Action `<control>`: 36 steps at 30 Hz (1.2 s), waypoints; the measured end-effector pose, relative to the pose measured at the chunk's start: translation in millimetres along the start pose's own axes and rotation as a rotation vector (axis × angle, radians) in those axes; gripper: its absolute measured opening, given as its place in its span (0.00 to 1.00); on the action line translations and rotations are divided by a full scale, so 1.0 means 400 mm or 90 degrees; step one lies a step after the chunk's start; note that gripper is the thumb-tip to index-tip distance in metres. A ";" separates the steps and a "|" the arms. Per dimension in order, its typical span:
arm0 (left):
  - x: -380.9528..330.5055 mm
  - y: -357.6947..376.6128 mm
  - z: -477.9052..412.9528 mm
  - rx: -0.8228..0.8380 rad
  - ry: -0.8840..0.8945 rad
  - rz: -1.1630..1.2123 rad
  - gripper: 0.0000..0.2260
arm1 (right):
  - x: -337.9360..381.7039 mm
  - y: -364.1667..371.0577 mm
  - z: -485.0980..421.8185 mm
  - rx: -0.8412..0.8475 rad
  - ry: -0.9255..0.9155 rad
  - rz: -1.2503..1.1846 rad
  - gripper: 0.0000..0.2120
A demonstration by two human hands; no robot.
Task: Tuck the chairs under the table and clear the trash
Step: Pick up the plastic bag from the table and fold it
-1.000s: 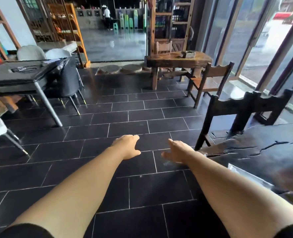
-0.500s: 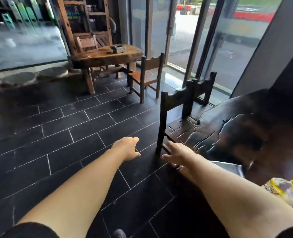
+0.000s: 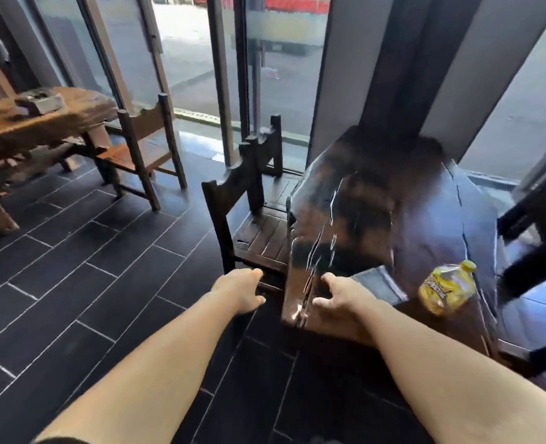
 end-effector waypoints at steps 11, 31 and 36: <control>-0.214 0.025 -0.309 0.062 0.120 -0.043 0.25 | -0.280 -0.010 -0.107 0.005 0.133 -0.091 0.34; -0.436 0.302 -0.682 0.238 0.098 0.147 0.29 | -0.530 0.222 -0.186 0.005 0.434 -0.435 0.26; -0.432 0.363 -0.757 0.289 0.122 0.135 0.28 | -0.515 0.287 -0.211 0.021 0.535 -0.543 0.24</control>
Point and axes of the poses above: each hand's wrist, its own z-axis away from the middle knuckle, its own y-axis out of the palm, x = y × z, the point moved 3 cm from there along -z, towards the middle knuckle, and after that the axes turned 10 degrees about z, right-handed, at the moved point
